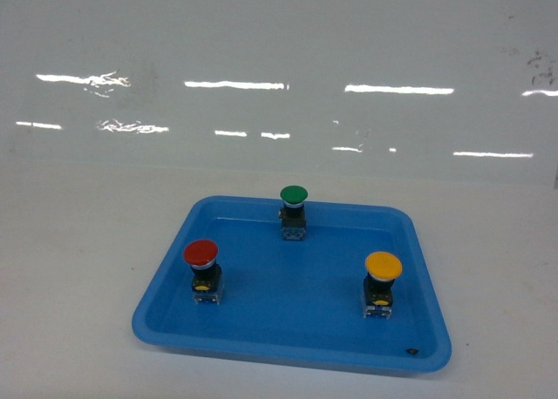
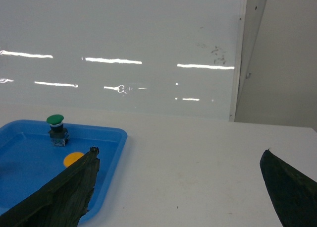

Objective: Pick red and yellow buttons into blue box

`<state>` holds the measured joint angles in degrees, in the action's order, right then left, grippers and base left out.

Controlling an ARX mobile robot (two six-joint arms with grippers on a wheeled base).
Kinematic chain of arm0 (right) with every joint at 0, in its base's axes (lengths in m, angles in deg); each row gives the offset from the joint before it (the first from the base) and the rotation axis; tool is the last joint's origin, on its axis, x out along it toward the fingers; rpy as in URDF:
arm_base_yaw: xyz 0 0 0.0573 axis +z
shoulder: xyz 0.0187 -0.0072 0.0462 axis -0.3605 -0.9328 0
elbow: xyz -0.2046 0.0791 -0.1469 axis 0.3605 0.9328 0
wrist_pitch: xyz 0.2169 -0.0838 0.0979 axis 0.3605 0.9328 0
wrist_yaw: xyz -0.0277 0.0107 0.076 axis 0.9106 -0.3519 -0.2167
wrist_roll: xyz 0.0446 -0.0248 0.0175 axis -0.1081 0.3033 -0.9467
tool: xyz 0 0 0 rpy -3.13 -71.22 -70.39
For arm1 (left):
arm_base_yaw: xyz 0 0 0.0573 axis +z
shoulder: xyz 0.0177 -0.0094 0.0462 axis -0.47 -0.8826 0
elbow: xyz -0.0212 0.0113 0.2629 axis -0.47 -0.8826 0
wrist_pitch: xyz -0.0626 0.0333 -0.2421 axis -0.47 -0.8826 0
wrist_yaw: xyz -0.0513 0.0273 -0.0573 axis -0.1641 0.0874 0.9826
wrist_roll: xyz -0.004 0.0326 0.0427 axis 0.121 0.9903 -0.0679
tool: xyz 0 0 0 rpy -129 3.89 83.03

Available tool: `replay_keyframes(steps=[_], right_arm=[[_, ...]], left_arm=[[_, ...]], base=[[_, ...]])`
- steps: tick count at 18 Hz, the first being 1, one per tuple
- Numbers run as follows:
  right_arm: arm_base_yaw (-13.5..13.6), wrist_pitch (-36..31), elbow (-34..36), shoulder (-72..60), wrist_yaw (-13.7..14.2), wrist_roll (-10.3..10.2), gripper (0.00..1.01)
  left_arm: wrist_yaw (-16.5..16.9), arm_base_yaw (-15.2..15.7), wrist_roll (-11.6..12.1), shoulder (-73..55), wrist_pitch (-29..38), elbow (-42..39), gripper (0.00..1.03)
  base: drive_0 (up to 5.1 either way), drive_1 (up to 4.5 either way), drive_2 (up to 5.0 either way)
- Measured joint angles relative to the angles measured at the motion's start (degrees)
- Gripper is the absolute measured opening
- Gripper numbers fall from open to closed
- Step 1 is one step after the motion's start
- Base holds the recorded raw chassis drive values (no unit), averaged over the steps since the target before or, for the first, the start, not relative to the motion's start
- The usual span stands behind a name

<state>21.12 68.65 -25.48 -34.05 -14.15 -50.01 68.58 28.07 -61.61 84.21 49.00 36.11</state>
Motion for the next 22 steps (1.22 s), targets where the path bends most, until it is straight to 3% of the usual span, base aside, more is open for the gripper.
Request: replay_keyframes(steps=[22], right_arm=[[0.0,0.0,0.0,0.0,0.0,0.0,0.98]], left_arm=[[0.0,0.0,0.0,0.0,0.0,0.0,0.98]], base=[[0.0,0.00,0.0]])
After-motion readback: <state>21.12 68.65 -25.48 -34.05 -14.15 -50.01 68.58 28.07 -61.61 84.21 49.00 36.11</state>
